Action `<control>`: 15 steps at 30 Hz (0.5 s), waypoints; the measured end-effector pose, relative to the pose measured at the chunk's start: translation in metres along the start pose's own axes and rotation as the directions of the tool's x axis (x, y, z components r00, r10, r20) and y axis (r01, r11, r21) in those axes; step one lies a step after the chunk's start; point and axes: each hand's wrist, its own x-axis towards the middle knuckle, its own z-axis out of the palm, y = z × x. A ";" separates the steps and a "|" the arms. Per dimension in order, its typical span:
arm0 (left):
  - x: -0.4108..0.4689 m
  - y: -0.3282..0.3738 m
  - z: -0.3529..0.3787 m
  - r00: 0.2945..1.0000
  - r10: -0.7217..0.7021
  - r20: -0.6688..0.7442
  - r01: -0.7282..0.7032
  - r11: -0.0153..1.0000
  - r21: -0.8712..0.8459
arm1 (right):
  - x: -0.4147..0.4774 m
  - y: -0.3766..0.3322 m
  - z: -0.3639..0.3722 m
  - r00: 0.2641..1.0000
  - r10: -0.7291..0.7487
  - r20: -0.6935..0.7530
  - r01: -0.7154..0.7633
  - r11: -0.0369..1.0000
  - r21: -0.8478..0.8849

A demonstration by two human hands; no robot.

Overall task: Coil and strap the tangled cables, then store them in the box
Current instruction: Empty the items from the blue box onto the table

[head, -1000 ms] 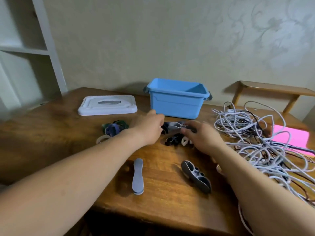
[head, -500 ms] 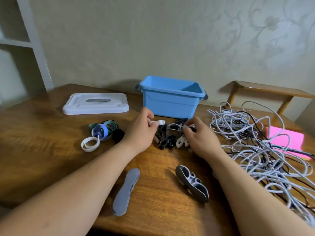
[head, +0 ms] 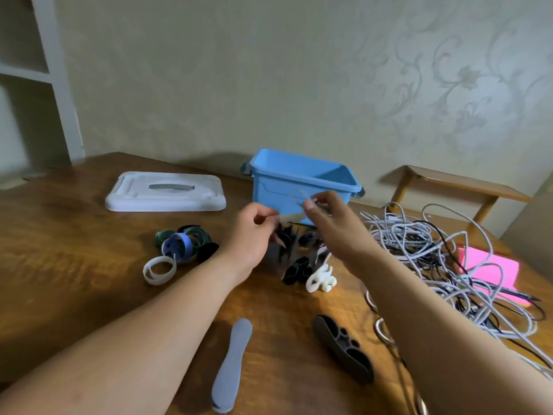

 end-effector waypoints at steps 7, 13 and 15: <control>0.003 0.007 0.000 0.962 -0.233 0.142 0.272 0.788 -0.552 | -0.004 -0.007 0.038 1.000 0.002 0.017 -0.006 0.977 0.212; 0.014 0.006 -0.005 0.980 -0.186 0.064 0.197 0.920 -0.339 | 0.041 -0.029 0.002 0.935 -0.224 -0.274 0.198 0.973 -0.121; 0.011 0.008 -0.005 0.982 -0.188 0.028 0.188 0.938 -0.290 | 0.084 -0.039 -0.018 0.903 -0.276 -0.330 0.208 0.951 -0.228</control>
